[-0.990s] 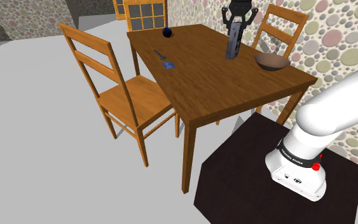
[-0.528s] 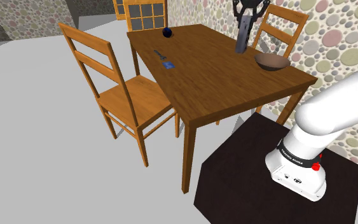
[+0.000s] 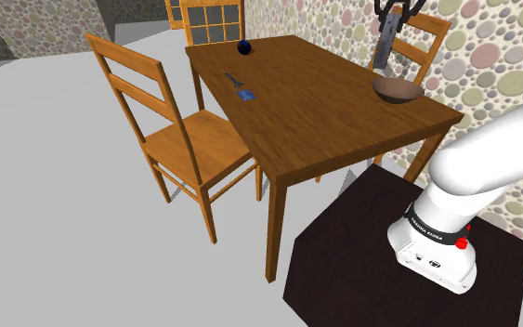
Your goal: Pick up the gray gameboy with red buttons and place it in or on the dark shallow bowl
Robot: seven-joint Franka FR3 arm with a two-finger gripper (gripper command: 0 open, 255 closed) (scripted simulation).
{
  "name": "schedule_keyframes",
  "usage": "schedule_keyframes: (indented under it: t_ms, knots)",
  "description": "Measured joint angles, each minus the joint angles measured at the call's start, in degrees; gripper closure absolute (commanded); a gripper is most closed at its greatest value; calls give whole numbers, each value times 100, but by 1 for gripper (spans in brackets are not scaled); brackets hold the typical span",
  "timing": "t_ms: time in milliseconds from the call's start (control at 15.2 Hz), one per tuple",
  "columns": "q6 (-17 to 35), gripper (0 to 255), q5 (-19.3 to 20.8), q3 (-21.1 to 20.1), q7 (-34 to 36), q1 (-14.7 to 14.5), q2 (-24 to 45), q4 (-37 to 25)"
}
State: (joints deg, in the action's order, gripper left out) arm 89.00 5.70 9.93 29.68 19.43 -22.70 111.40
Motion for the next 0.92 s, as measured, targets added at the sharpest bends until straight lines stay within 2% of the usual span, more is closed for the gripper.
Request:
schedule_keyframes:
  t_ms: [528,924]
  knots:
    - [-175,255,219,765,-1090,321,228,-494]
    - [250,255,268,835,-1135,361,143,9]
